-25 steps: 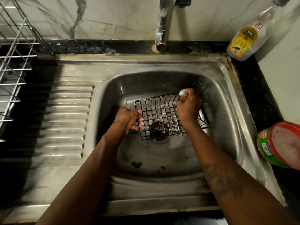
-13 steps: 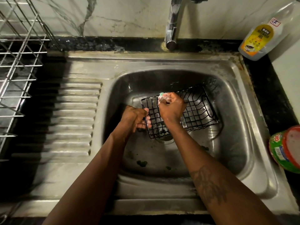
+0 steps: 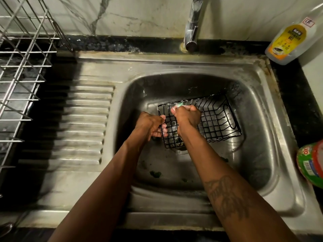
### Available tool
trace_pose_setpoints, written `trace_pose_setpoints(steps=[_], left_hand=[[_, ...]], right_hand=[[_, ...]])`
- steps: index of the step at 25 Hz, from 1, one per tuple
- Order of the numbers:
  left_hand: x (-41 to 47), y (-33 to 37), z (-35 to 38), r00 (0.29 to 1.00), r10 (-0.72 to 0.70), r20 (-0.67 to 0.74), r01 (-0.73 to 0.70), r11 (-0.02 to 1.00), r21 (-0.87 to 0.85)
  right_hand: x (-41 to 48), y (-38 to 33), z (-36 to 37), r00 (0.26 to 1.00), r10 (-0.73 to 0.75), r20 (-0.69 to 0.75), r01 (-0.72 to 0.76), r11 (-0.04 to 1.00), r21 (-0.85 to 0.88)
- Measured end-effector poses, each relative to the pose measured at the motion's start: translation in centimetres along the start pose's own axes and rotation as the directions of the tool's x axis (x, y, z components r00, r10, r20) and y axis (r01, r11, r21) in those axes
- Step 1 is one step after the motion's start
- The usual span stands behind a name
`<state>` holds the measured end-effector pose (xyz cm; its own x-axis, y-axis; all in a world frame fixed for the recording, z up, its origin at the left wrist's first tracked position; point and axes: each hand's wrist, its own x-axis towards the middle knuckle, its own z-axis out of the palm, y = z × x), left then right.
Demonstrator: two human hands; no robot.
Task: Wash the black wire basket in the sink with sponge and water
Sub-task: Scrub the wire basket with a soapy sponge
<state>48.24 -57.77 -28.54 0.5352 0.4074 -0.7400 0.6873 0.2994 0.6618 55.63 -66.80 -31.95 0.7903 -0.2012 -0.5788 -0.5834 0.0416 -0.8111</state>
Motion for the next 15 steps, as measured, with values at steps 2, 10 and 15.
trace_pose_setpoints(steps=[2, 10, 15], left_hand=[[-0.1, 0.0, -0.1, 1.000, -0.011, 0.008, 0.011, 1.000, -0.011], [-0.5, 0.3, 0.1, 0.999, -0.015, 0.029, 0.015, 1.000, 0.012], [-0.1, 0.4, -0.1, 1.000, -0.002, 0.012, 0.002, 1.000, -0.015]], right_hand=[[-0.1, 0.0, -0.2, 0.997, 0.073, 0.012, -0.074, 0.990, 0.119], [0.3, 1.7, 1.1, 0.943, 0.330, 0.050, -0.332, 0.943, 0.035], [-1.1, 0.2, 1.5, 0.974, 0.211, 0.075, -0.224, 0.933, 0.280]])
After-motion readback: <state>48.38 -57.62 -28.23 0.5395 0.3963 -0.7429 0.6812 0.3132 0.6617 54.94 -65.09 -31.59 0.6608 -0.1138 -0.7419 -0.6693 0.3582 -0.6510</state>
